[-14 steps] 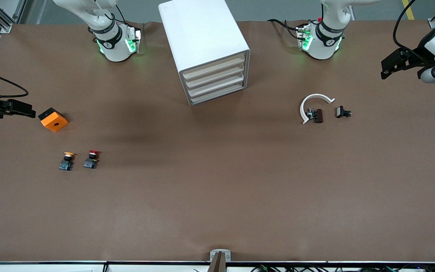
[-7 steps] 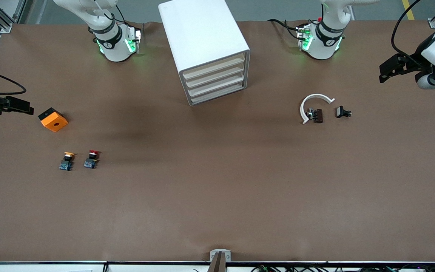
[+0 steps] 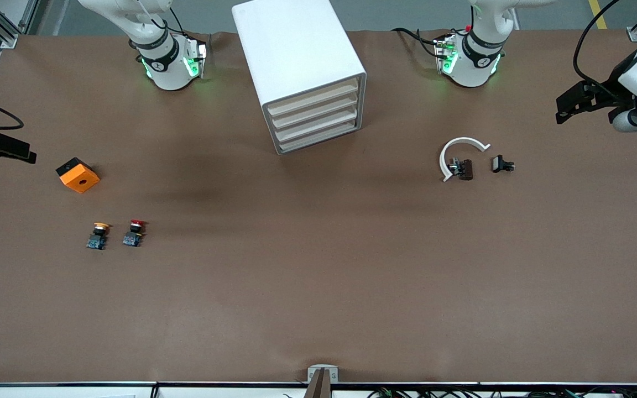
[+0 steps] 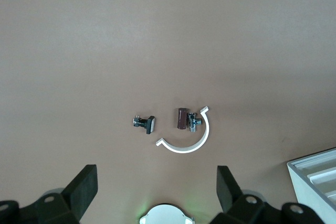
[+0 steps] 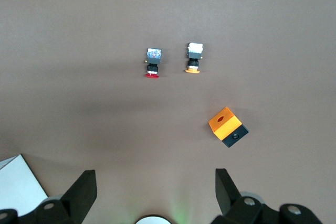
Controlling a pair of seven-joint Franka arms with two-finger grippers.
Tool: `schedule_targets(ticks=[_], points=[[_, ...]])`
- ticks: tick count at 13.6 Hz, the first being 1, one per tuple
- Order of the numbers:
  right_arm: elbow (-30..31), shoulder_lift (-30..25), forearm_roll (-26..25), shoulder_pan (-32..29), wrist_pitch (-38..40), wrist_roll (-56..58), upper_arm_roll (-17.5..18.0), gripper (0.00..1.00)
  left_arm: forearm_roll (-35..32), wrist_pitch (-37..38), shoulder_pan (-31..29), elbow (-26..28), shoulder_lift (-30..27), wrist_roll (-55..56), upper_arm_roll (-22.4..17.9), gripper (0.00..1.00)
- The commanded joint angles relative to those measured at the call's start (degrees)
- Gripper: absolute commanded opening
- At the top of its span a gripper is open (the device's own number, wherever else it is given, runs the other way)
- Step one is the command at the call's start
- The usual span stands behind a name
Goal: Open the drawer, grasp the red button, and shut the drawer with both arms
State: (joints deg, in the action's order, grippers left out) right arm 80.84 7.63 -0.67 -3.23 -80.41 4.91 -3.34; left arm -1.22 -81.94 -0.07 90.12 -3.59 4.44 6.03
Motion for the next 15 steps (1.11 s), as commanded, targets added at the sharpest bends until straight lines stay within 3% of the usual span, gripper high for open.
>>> schedule_targets(ticks=[1,8,11,15], points=[[0.63,-4.19,0.24,-0.38,-0.35,-0.7,1.05,1.0,0.7,-0.24,-0.46,-1.61,0.78,-1.01,-0.14,1.0],[6.69,-11.58,0.85,-1.43,-0.45,-0.26,0.96,1.0,0.61,-0.15,-0.55,-1.96,1.48,-1.27,-0.31,1.0],[12.13,-15.7,0.85,-1.43,-1.4,-0.26,0.96,1.0,0.44,-0.15,-0.55,-1.96,1.48,-1.27,-0.58,1.0],[12.93,-16.24,0.85,-1.26,-1.24,-0.26,1.05,1.0,0.17,0.03,-0.46,-1.88,1.48,-1.1,-0.58,1.0]])
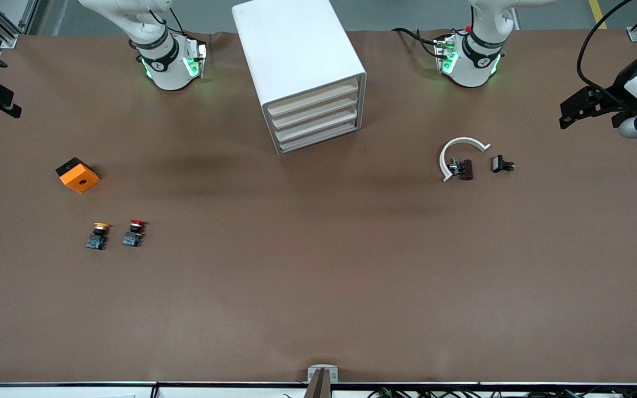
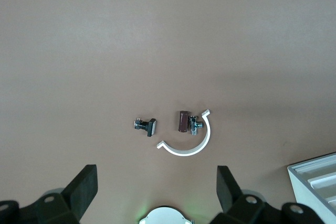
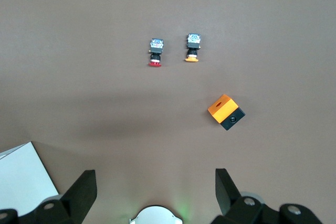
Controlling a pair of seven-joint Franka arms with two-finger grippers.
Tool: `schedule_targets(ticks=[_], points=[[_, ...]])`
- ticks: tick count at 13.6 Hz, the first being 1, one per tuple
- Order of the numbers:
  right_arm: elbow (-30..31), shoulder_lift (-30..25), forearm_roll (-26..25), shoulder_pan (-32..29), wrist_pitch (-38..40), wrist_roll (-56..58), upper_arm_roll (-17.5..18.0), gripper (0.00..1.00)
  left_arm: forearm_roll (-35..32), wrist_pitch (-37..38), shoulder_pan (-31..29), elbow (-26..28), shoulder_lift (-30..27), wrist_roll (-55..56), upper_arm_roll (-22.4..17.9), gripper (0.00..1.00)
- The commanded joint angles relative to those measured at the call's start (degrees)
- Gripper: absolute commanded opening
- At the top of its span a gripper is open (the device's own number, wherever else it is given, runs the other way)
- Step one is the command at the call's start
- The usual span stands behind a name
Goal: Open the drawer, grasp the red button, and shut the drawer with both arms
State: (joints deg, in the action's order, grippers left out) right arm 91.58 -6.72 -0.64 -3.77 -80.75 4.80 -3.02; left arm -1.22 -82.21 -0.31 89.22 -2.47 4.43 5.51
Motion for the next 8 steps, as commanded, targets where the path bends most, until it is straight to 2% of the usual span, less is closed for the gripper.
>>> schedule_targets(ticks=[1,4,8], points=[[2.29,-2.06,0.82,-0.71,-1.07,-0.14,0.73,1.0,0.17,0.21,-0.22,-1.07,0.36,-1.09,-0.06,1.0],[3.69,-3.03,0.82,-0.88,-1.69,-0.14,0.73,1.0,-0.09,0.2,-0.04,-1.07,0.44,-1.09,0.03,1.0],[9.14,-6.98,0.82,-0.97,-4.59,-0.14,0.73,1.0,-0.01,0.2,0.05,-1.16,0.45,-0.74,0.03,1.0]])
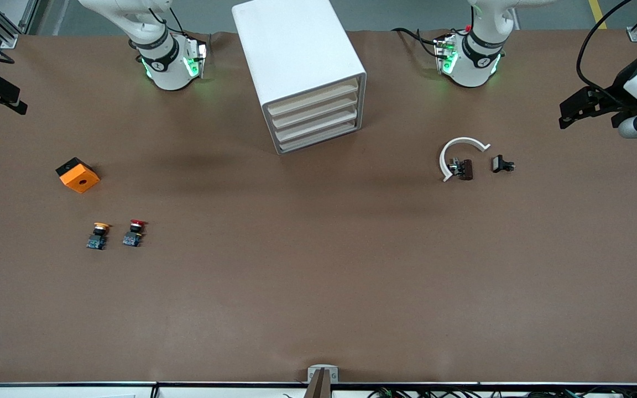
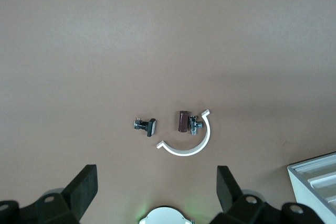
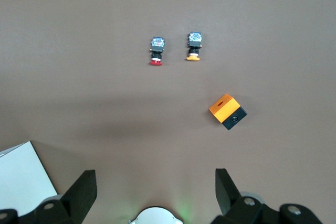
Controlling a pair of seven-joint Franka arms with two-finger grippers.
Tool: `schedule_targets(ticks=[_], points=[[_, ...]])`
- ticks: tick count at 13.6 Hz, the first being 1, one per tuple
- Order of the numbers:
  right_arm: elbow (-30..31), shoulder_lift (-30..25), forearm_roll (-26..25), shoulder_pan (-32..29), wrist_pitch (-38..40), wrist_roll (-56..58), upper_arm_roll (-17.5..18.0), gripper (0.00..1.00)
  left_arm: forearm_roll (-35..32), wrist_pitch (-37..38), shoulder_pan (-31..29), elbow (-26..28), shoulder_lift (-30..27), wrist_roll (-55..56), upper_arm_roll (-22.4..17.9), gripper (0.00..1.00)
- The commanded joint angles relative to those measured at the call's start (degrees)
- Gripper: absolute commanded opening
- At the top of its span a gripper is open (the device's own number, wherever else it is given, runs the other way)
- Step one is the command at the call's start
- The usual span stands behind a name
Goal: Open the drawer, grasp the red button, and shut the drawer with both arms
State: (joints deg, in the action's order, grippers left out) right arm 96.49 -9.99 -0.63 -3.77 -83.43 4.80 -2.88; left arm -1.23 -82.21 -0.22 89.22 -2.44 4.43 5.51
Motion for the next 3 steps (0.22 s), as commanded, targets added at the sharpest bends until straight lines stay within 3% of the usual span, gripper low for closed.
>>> schedule_targets(ticks=[1,3], points=[[3.97,-3.63,0.8,-1.06,-2.0,-0.14,0.6,1.0,0.08,0.2,-0.04,-1.16,0.42,-0.48,0.03,1.0],[2.66,-3.37,0.89,-1.15,-1.56,-0.06,0.68,1.0,0.61,0.2,-0.13,-1.16,0.33,-0.13,0.2,1.0]])
